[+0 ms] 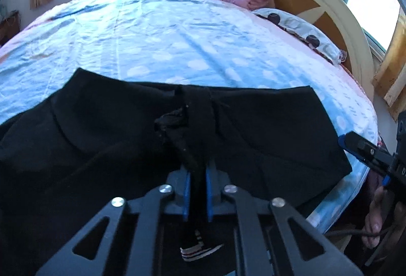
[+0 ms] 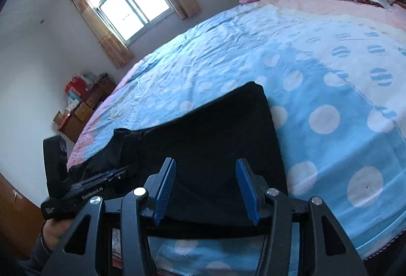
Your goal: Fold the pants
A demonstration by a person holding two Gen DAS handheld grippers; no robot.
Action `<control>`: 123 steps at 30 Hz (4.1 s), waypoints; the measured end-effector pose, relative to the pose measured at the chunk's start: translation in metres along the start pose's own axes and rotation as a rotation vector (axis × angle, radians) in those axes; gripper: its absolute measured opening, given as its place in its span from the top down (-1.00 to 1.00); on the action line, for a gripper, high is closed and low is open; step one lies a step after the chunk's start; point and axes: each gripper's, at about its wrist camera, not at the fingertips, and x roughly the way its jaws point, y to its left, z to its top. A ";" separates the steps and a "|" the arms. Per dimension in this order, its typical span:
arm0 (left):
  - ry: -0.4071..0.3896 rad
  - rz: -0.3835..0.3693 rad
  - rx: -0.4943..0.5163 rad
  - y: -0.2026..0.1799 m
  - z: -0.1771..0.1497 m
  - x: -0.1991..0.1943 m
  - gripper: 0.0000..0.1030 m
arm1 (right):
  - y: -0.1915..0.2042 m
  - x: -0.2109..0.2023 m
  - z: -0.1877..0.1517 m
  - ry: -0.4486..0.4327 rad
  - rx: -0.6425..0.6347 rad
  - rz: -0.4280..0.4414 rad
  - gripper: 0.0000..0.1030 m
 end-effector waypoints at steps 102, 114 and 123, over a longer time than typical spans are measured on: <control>0.145 -0.418 0.117 -0.115 0.086 0.017 0.24 | -0.063 -0.060 0.018 -0.250 0.154 -0.127 -0.07; -0.020 -0.115 0.190 -0.014 0.058 -0.043 -0.30 | -0.027 -0.024 0.018 -0.088 0.030 0.040 -0.08; -0.014 -0.005 0.202 0.025 -0.009 -0.030 -0.50 | -0.032 0.013 0.004 0.143 0.069 0.042 0.59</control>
